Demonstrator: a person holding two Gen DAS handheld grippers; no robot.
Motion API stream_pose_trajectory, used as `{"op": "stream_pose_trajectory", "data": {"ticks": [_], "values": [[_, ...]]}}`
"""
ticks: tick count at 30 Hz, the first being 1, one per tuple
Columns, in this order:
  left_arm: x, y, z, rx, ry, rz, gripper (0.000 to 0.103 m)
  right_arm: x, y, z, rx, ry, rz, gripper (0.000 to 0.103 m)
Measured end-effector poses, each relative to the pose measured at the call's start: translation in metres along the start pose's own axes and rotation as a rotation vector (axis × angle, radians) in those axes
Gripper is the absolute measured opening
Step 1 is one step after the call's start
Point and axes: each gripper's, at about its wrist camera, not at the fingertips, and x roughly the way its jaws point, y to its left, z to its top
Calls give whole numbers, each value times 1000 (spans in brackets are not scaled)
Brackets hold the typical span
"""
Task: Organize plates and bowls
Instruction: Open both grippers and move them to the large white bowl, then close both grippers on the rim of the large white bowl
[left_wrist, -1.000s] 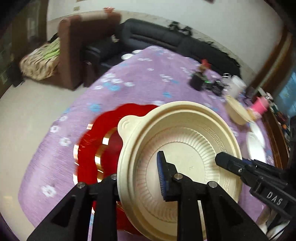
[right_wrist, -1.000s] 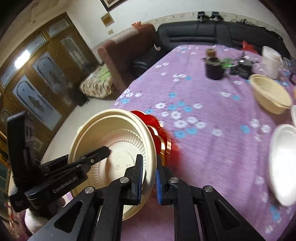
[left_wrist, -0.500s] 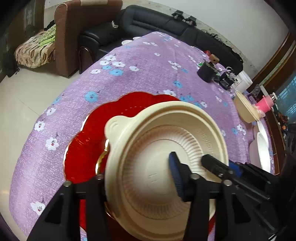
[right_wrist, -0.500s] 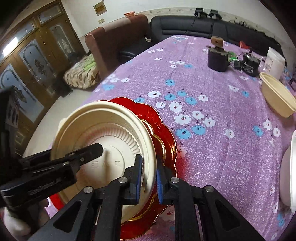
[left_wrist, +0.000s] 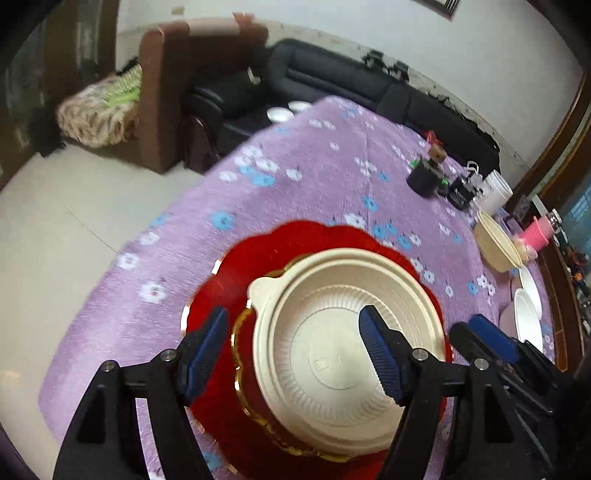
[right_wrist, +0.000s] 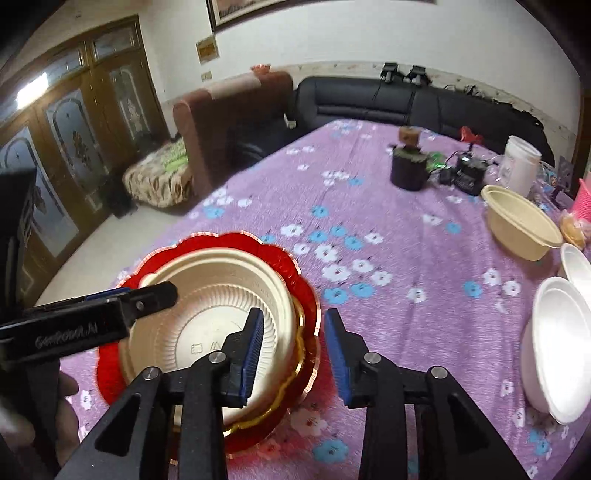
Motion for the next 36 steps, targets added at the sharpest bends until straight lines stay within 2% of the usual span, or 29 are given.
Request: {"op": "stream_pose_trajectory", "data": {"ticks": [2,6,11,15,19,23,29,33,36], "values": [[-14,-7,-3,7,-25,-17,73,-15,-8,-4,12,-28,1,45],[-40,-35,-15,45,-69,-81,86,-41,-33,-19,52,-64,-7,48],[-48,-77,-28,129,-35,-203,88,-72,-83,-34,147,-91,-35,48],[-47,-111,-40,200,-9,-245,88,-104,-139,-38,248,-134,-85,49],[-38,-139,-47,231,29,-259,88,-135,-204,-47,393,-203,-193,54],[-24,-167,-56,265,52,-234,88,-145,-246,-52,495,-252,-260,56],[-5,-199,-67,299,95,-206,88,-128,-286,-54,565,-277,-275,56],[9,-216,-69,324,118,-185,89,-116,-307,-69,591,-276,-278,56],[27,-230,-66,314,152,-199,88,-108,-323,-76,637,-236,-210,56]]}}
